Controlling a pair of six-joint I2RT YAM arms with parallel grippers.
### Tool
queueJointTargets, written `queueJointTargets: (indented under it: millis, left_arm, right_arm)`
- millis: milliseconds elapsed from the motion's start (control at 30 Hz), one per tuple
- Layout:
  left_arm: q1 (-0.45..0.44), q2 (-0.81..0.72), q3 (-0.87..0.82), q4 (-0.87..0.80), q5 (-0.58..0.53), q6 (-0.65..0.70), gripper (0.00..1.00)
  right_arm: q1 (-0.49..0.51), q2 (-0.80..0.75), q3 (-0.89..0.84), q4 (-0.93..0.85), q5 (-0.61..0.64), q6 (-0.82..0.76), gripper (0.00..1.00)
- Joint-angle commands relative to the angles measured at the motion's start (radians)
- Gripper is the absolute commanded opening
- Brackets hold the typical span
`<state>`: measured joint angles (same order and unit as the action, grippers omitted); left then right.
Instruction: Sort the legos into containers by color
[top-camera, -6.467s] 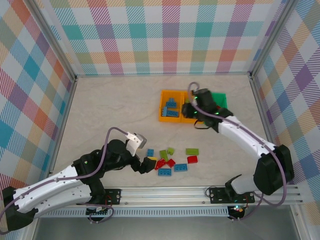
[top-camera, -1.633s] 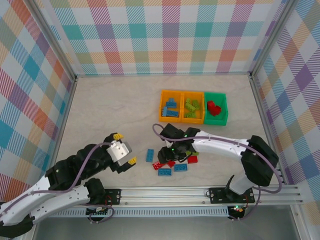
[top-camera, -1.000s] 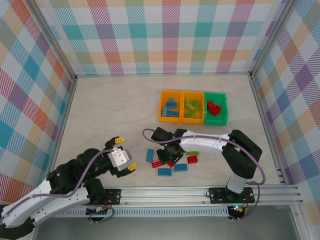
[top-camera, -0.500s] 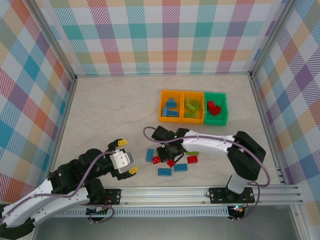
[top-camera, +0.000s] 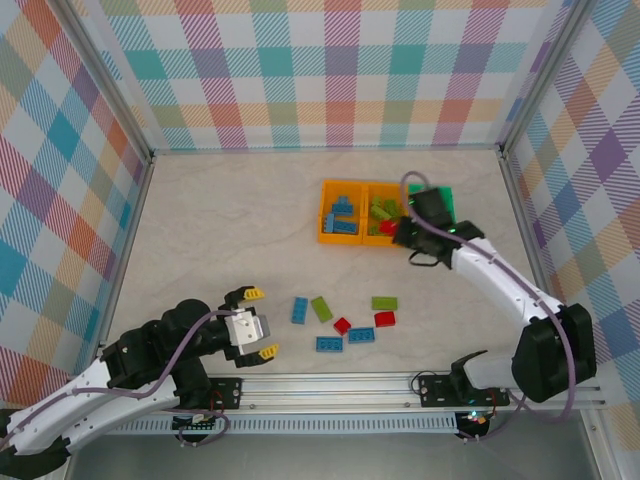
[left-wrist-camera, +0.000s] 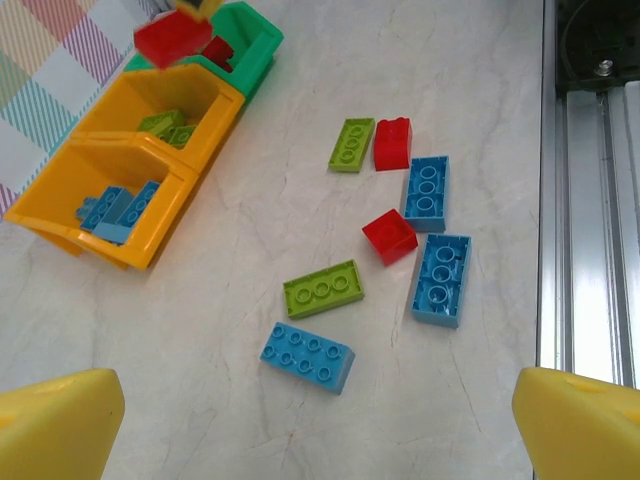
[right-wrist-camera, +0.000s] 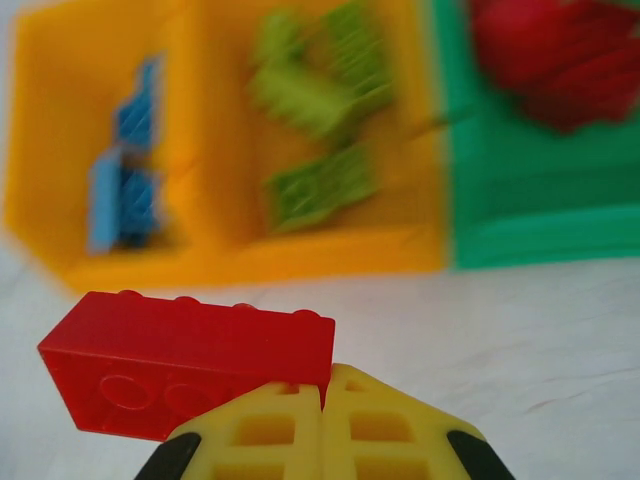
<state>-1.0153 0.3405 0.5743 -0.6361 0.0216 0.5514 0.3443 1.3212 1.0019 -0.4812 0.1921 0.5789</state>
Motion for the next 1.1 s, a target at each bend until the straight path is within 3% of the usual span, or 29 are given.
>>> queueJointTargets:
  millis: [0, 167, 267, 300, 367, 400, 467, 633, 733, 800, 900, 967, 1067]
  left_arm:
    - [0.026, -0.005, -0.022, 0.030, 0.012, 0.004, 1.00]
    - [0.064, -0.004, -0.017, 0.044, 0.052, -0.004, 1.00]
    - [0.078, -0.014, -0.025, 0.051, 0.072, -0.007, 1.00]
    - [0.081, -0.015, -0.027, 0.052, 0.075, -0.008, 1.00]
    - [0.086, -0.015, -0.028, 0.053, 0.075, -0.007, 1.00]
    - [0.089, -0.014, -0.029, 0.055, 0.078, -0.007, 1.00]
    - [0.093, -0.014, -0.031, 0.059, 0.086, -0.007, 1.00]
    - [0.107, -0.006, -0.036, 0.064, 0.096, -0.008, 1.00]
    - [0.114, -0.002, -0.037, 0.069, 0.104, -0.008, 1.00]
    - [0.122, 0.001, -0.040, 0.075, 0.115, -0.007, 1.00]
    - [0.130, 0.009, -0.042, 0.075, 0.122, -0.007, 1.00]
    - [0.134, 0.012, -0.039, 0.072, 0.124, -0.007, 1.00]
    - [0.139, 0.011, -0.039, 0.074, 0.126, -0.007, 1.00]
  right_arm:
    - [-0.142, 0.023, 0.014, 0.072, -0.018, 0.045, 0.00]
    - [-0.285, 0.186, 0.123, 0.086, -0.017, 0.068, 0.00]
    - [-0.319, 0.275, 0.192, 0.069, -0.025, 0.068, 0.00]
    - [-0.323, 0.301, 0.208, 0.073, -0.031, 0.063, 0.08]
    - [-0.326, 0.347, 0.253, 0.052, -0.072, 0.048, 0.33]
    - [-0.326, 0.366, 0.286, 0.025, -0.097, 0.039, 0.38]
    - [-0.325, 0.372, 0.322, -0.005, -0.119, 0.033, 0.39]
    - [-0.326, 0.273, 0.259, 0.045, -0.142, 0.048, 0.37]
    - [-0.325, 0.249, 0.243, 0.061, -0.110, 0.034, 0.23]
    - [-0.326, 0.276, 0.274, 0.035, -0.089, 0.021, 0.13]
    - [-0.326, 0.331, 0.341, -0.032, -0.127, 0.015, 0.10]
    - [-0.326, 0.351, 0.355, -0.040, -0.140, 0.027, 0.00]
    - [-0.327, 0.405, 0.416, -0.109, -0.163, 0.031, 0.01]
